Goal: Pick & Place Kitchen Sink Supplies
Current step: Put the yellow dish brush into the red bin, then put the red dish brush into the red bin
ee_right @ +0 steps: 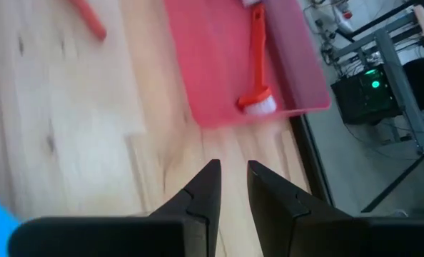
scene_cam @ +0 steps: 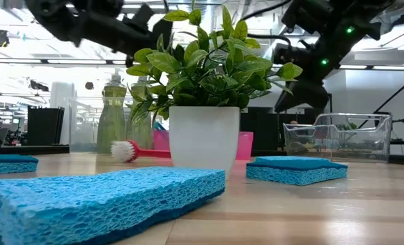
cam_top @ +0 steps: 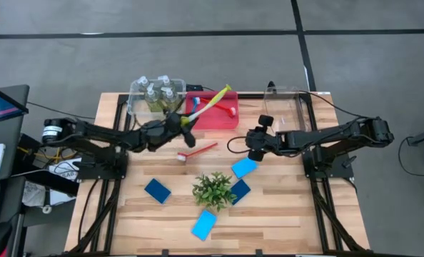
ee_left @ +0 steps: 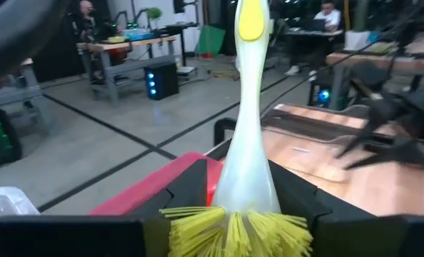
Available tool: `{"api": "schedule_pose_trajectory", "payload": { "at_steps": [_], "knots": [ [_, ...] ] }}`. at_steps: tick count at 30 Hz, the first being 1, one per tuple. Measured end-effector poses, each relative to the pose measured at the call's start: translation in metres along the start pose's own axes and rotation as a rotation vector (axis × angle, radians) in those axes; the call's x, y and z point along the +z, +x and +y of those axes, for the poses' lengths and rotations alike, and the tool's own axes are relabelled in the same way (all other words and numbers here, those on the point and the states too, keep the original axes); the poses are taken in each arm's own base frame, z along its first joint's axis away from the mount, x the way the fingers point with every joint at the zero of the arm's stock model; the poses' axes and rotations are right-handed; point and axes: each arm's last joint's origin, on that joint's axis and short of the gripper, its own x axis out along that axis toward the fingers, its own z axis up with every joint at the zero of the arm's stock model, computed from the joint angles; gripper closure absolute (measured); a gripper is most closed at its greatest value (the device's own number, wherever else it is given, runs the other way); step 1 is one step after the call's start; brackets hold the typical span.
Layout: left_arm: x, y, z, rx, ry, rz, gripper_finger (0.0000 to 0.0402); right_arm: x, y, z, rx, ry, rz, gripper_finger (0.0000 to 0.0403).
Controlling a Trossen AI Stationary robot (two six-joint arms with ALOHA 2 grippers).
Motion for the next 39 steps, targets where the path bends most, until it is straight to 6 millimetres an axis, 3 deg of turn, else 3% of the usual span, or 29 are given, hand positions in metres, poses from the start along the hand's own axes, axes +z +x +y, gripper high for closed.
{"api": "schedule_pose_trajectory", "payload": {
  "at_steps": [12, 17, 23, 28, 39],
  "knots": [
    [-0.008, 0.053, -0.003, 0.076, 0.112, 0.071, 0.0268, -0.003, -0.007, 0.01, 0.038, -0.07, 0.016, 0.0339],
    [-0.02, 0.064, 0.006, 0.124, 0.13, 0.114, 0.0301, -0.003, -0.007, 0.01, 0.039, -0.07, 0.016, 0.0339],
    [-0.028, 0.069, 0.009, 0.138, 0.142, 0.14, 0.0357, -0.003, -0.007, 0.01, 0.039, -0.07, 0.016, 0.0339],
    [-0.028, 0.068, 0.008, 0.133, 0.142, 0.14, 0.038, -0.003, -0.007, 0.01, 0.039, -0.07, 0.016, 0.0339],
    [-0.028, 0.062, -0.002, 0.093, 0.179, 0.154, 0.0358, -0.003, -0.007, 0.01, 0.039, -0.07, 0.016, 0.0339]
  ]
}}
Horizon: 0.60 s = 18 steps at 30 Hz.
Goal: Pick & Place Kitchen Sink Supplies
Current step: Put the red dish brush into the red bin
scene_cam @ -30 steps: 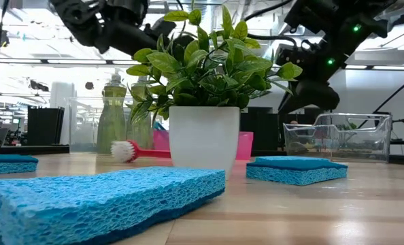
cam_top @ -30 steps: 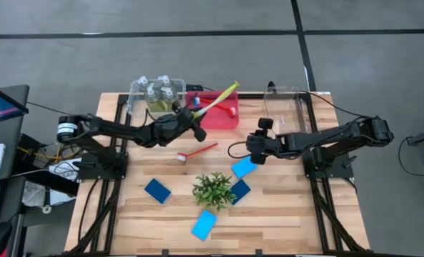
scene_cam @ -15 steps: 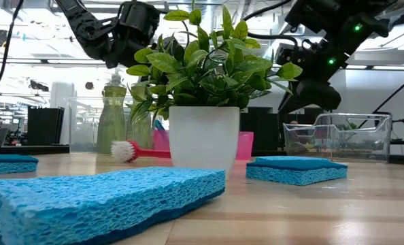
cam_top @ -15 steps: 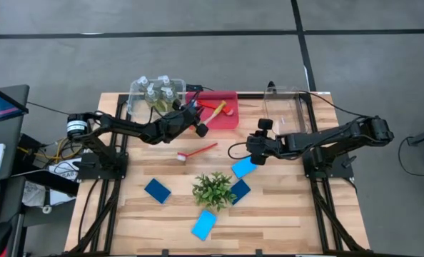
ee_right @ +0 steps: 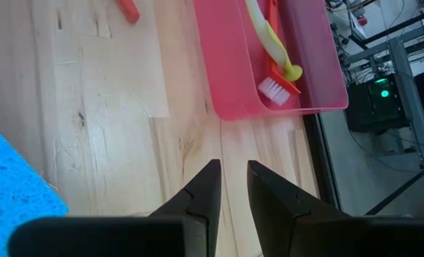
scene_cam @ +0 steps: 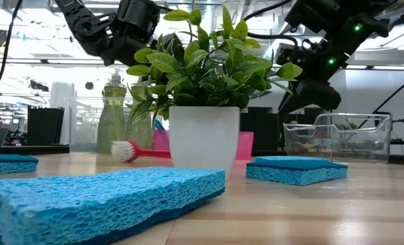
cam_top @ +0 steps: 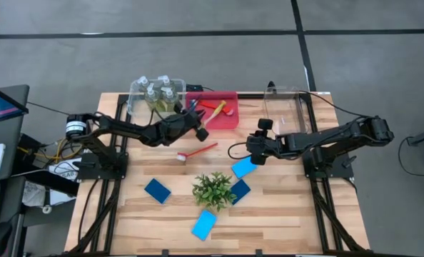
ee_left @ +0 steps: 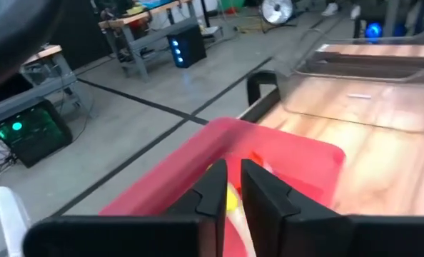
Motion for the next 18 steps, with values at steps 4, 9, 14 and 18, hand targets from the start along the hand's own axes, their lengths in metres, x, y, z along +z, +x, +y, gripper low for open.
{"api": "schedule_pose_trajectory", "payload": {
  "at_steps": [4, 9, 14, 18],
  "knots": [
    [0.003, -0.007, -0.009, -0.033, 0.024, -0.008, 0.0337, 0.0, 0.0, 0.0, 0.0, 0.0, 0.0, 0.0339],
    [0.014, -0.021, -0.015, -0.074, 0.019, -0.05, 0.0312, 0.0, 0.0, -0.001, -0.002, 0.002, 0.002, 0.0339],
    [0.031, -0.044, -0.019, -0.129, 0.011, -0.087, 0.0286, 0.0, 0.0, 0.0, -0.002, 0.002, 0.001, 0.0339],
    [0.033, -0.068, -0.027, -0.208, 0.065, -0.039, 0.0263, 0.0, 0.0, 0.0, -0.002, 0.003, 0.001, 0.0339]
  ]
}}
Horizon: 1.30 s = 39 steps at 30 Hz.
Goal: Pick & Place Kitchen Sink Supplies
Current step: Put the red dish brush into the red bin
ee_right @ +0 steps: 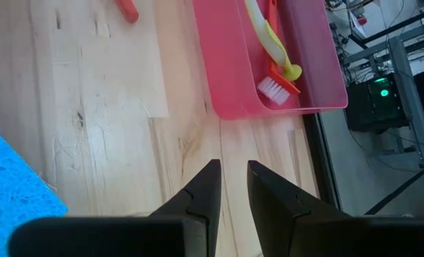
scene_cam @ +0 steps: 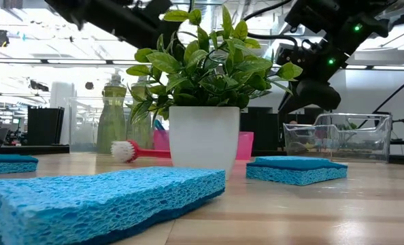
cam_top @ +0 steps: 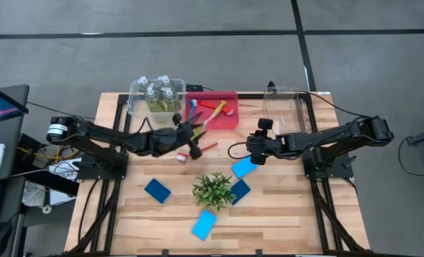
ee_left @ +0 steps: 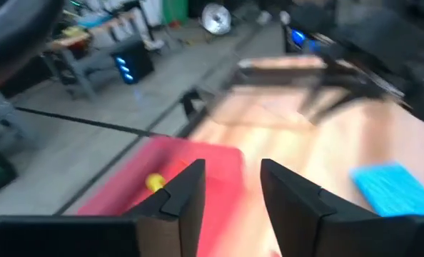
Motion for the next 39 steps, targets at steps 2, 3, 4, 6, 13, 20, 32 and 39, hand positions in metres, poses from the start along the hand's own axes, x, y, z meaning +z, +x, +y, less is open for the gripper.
{"api": "schedule_pose_trajectory", "payload": {
  "at_steps": [2, 3, 4, 6, 13, 20, 32, 39],
  "knots": [
    [-0.001, -0.01, -0.007, -0.04, -0.007, 0.035, 0.0252, 0.0, 0.0, 0.0, 0.0, 0.002, 0.0, 0.0339],
    [-0.001, -0.014, -0.01, -0.054, -0.018, 0.051, 0.0246, 0.0, 0.0, 0.0, 0.0, 0.002, 0.0, 0.0339],
    [-0.003, -0.019, -0.014, -0.067, -0.029, 0.063, 0.024, 0.0, 0.0, 0.0, 0.0, 0.002, 0.0, 0.0339],
    [-0.009, -0.027, -0.021, -0.097, -0.031, 0.074, 0.0229, 0.0, 0.0, 0.0, 0.0, 0.002, 0.0, 0.0339],
    [-0.049, -0.047, -0.036, -0.163, 0.013, 0.155, 0.0195, 0.0, 0.0, 0.0, 0.0, 0.014, -0.003, 0.0339],
    [-0.085, -0.052, -0.029, -0.158, 0.052, 0.241, 0.0176, 0.003, 0.0, -0.001, -0.003, 0.029, -0.024, 0.0339],
    [-0.108, -0.04, -0.012, -0.209, -0.074, 0.3, 0.0174, 0.004, 0.0, -0.001, -0.005, 0.035, -0.033, 0.0339],
    [-0.125, -0.028, -0.012, -0.247, -0.07, 0.379, 0.0174, 0.004, 0.0, -0.001, -0.004, 0.035, -0.033, 0.0339]
  ]
}}
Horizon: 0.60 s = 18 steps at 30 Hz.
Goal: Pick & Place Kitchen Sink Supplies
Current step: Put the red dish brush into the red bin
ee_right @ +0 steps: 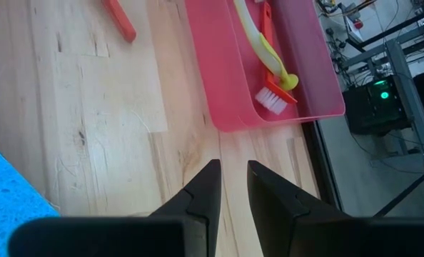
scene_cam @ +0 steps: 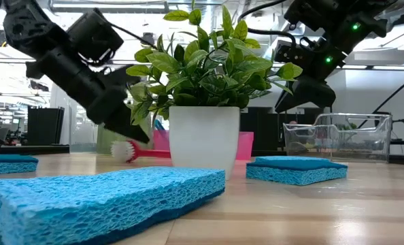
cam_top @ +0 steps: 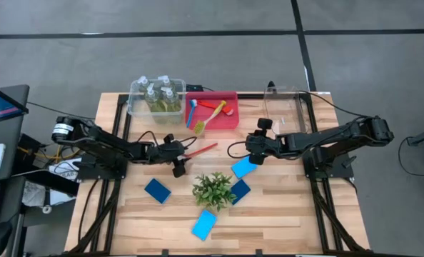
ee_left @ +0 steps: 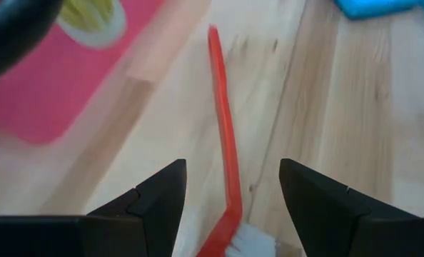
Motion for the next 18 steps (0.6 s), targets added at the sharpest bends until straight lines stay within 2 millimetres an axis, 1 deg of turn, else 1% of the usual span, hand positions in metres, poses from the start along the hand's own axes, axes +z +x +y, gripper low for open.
{"api": "schedule_pose_trajectory", "payload": {
  "at_steps": [6, 11, 14, 18],
  "knots": [
    [-0.014, 0.02, -0.001, -0.052, -0.005, 0.056, 0.0174, 0.0, 0.0, 0.0, 0.0, 0.0, 0.0, 0.0339],
    [-0.022, 0.029, -0.001, -0.055, -0.034, 0.093, 0.0177, 0.0, 0.0, 0.0, 0.001, 0.0, 0.0, 0.0339],
    [-0.023, 0.03, -0.001, -0.056, -0.032, 0.097, 0.0191, 0.0, 0.0, 0.0, 0.001, -0.001, 0.0, 0.0339],
    [-0.019, 0.026, 0.0, -0.064, -0.033, 0.086, 0.0224, 0.0, 0.0, 0.0, 0.002, -0.004, 0.001, 0.0339]
  ]
}}
